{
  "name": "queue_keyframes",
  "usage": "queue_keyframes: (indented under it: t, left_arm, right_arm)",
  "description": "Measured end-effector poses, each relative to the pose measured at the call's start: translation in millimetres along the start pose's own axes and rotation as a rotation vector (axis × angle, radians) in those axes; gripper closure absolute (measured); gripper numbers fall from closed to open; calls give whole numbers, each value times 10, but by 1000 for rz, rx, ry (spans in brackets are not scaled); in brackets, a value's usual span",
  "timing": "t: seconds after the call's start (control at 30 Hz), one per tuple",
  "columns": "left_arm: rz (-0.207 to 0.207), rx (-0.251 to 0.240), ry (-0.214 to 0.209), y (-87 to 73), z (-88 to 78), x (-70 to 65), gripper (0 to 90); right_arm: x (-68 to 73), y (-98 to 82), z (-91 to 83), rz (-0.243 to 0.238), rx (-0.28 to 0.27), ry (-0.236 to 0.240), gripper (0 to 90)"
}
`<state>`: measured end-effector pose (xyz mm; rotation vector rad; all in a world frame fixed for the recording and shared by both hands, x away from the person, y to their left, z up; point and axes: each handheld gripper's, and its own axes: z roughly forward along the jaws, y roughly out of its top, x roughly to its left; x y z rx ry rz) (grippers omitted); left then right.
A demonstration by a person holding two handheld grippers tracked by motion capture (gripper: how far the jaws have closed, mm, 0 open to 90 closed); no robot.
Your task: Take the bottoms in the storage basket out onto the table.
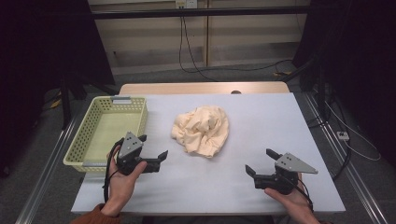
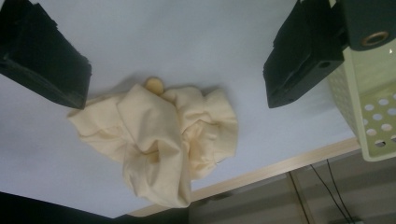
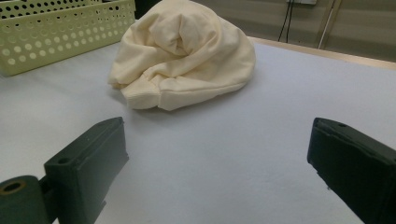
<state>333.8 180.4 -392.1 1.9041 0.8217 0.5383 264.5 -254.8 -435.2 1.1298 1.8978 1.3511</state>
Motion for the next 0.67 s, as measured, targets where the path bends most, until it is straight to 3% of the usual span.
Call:
queue_keyframes:
  t: [0.13, 0.23, 0.3, 0.47, 0.67]
  left_arm:
    - [0, 11, 5, -86, -71, -17, 76]
    - [-3, 17, 44, -182, -112, -51, 73]
    - [-31, 22, 16, -246, -131, -59, 73]
    - [-20, -25, 24, -208, -164, -42, 64]
    - [-19, -19, 18, -215, -152, -31, 64]
  right_arm:
    - [-2, -1, 5, 0, 0, -1, 49]
    - [2, -1, 5, -2, 2, -3, 49]
    - [3, 1, 0, -3, 1, -2, 49]
    - [-3, -3, 5, -3, 1, 0, 49]
    - [-7, -3, 7, -1, 3, -1, 50]
